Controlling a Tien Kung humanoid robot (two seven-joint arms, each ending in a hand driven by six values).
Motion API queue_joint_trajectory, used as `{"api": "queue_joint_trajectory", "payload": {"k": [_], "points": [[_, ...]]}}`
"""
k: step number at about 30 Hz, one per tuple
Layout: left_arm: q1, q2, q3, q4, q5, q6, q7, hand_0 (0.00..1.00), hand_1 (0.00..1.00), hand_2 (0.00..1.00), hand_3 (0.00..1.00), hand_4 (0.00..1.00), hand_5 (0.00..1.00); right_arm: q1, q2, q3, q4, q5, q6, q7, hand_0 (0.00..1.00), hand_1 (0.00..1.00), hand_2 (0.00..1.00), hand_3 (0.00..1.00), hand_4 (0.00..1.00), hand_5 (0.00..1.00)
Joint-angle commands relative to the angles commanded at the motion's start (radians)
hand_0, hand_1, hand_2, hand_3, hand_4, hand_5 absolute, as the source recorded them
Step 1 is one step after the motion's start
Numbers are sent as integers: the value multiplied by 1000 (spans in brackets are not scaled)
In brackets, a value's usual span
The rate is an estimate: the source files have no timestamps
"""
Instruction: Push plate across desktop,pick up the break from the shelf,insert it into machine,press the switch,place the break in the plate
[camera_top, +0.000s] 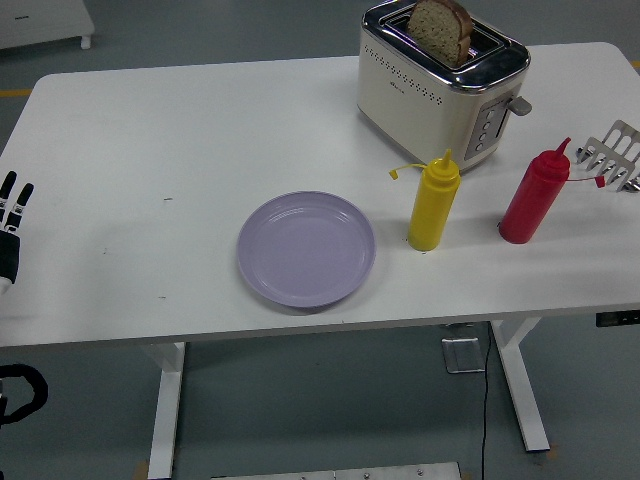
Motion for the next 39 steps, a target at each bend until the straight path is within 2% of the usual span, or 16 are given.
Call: {"api": "queue_joint_trajectory", "payload": {"k": [3, 6, 7, 8, 12, 13, 14, 19, 25, 26, 37, 38, 39], "points": [[-3, 0, -5, -3, -8, -2, 0, 822, 869, 946, 842, 640, 998, -66, 21, 69, 13, 100, 13, -9, 831, 789, 786, 787, 515, 479], [-6, 0, -7, -5, -12, -4, 0, 822, 869, 946, 842, 640, 998, -139, 51, 140, 16, 208, 48, -14, 831, 789, 786, 787, 515, 479], [-6, 0, -7, -6, -13, -4, 0, 822, 869, 946, 842, 640, 998, -159, 63, 159, 14, 233, 61, -7, 831, 789, 786, 787, 515, 479], [-7, 0, -7, -6, -13, -4, 0, 821, 865, 946, 840, 640, 998, -181, 74, 180, 12, 262, 73, -1, 871, 818, 822, 820, 502, 466], [-9, 0, -5, -5, -13, -4, 0, 821, 865, 946, 840, 640, 998, -249, 104, 216, 2, 344, 109, 36, 871, 818, 822, 820, 502, 466], [-10, 0, -4, -5, -13, -4, 0, 821, 865, 946, 840, 640, 998, -262, 113, 218, -2, 347, 117, 54, 871, 818, 822, 820, 502, 466], [-10, 0, -3, -4, -12, -4, 0, 820, 866, 945, 839, 640, 998, -270, 119, 219, -5, 346, 121, 69, 874, 814, 820, 817, 419, 404], [-11, -2, 2, -2, -9, -4, 0, 820, 866, 945, 839, 640, 998, -299, 145, 219, -29, 338, 128, 113, 874, 814, 820, 817, 419, 404], [-12, 0, 3, 0, -8, -4, 1, 820, 866, 944, 839, 640, 998, -313, 171, 225, -52, 320, 124, 126, 868, 811, 815, 803, 397, 389], [-12, 0, 4, 0, -8, -4, 1, 819, 864, 942, 838, 639, 998, -317, 177, 228, -56, 314, 124, 126, 862, 806, 810, 799, 430, 404], [-14, 1, 5, -1, -6, -5, 3, 817, 864, 942, 838, 639, 998, -354, 228, 260, -76, 251, 112, 137, 869, 807, 806, 798, 447, 414], [-15, 1, 6, 0, -6, -5, 3, 817, 864, 942, 838, 639, 998, -365, 234, 266, -81, 238, 111, 136, 868, 806, 804, 796, 402, 378], [-15, 1, 7, 0, -6, -5, 4, 817, 864, 942, 838, 639, 998, -368, 237, 267, -83, 233, 110, 138, 868, 806, 804, 796, 402, 378]]}}
